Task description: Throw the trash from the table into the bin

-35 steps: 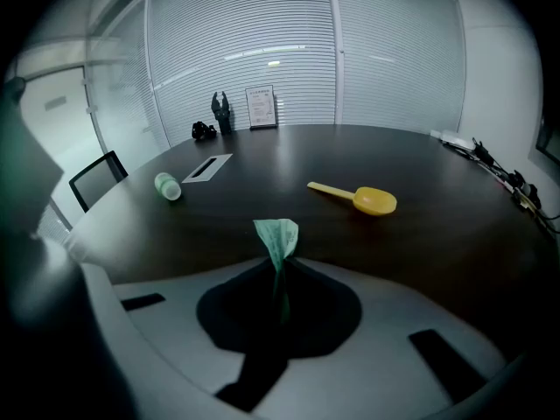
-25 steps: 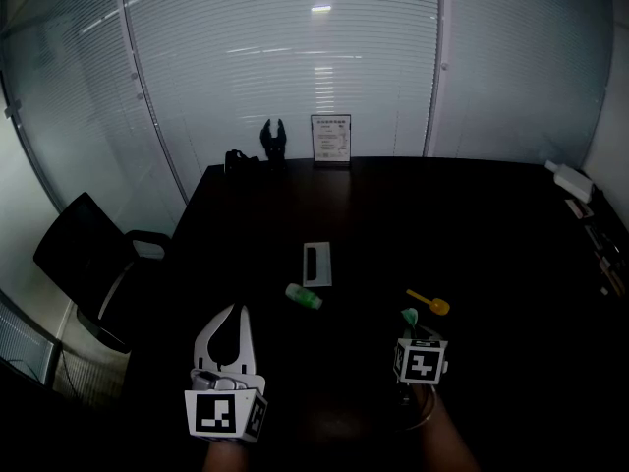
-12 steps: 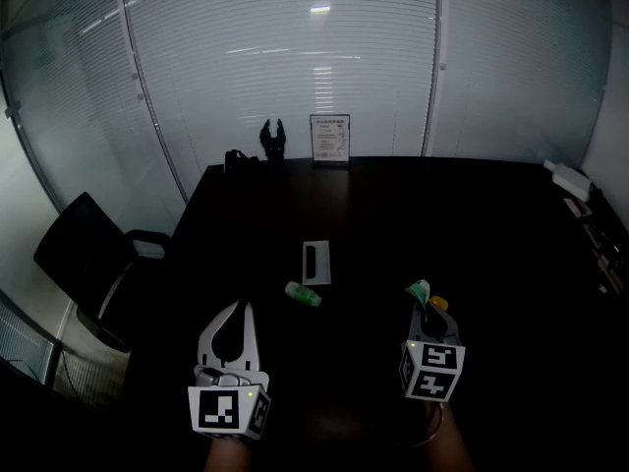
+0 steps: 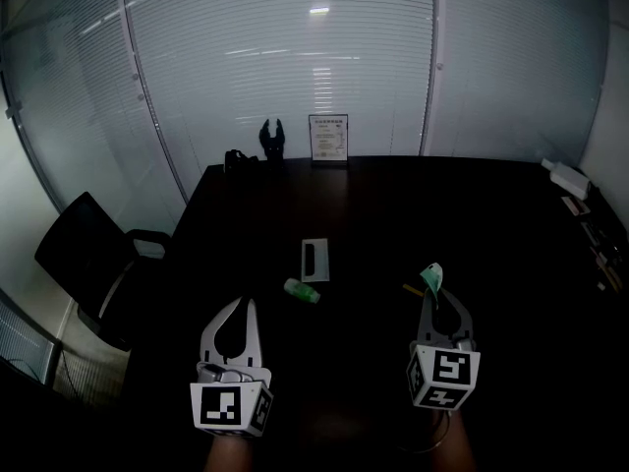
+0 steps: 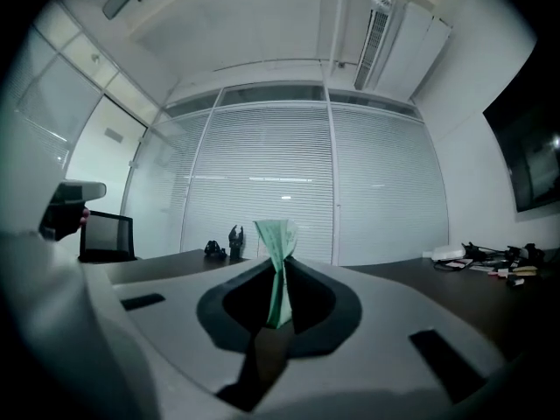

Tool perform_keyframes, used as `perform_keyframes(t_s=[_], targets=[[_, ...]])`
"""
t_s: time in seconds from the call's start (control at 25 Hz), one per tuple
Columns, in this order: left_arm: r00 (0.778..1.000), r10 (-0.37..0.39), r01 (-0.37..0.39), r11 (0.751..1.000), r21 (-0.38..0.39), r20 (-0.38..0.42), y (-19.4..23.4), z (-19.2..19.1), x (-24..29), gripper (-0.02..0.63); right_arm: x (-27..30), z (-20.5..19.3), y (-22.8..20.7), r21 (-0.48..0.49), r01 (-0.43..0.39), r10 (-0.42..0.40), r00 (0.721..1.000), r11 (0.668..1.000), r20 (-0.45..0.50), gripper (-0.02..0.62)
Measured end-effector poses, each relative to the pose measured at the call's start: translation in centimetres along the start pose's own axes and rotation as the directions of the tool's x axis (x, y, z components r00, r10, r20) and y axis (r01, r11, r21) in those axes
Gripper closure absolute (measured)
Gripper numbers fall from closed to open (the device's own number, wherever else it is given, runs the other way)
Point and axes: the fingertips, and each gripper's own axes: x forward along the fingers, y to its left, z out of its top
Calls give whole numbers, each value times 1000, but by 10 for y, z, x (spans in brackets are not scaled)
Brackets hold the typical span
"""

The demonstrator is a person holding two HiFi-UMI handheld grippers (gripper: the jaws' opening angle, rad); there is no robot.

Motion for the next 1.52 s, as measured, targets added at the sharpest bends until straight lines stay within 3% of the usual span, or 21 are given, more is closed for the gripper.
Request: perform_keyframes(t_s=[0.4,0.88,1.52], targets=[[1000,-5,6,1000,10,-5,-6,7,-4,609,-23,27,6,-38,-8,12,994,999,107,572],[999,-39,39,999,-1,14,-20,16,-17,609,-49,32,0,-41,29,-23,992,999,125,572],[991,-131,131,991,-14,35,-65,35,-91,609,-164,44,-17,-53,123,-112,976,991,185,572]])
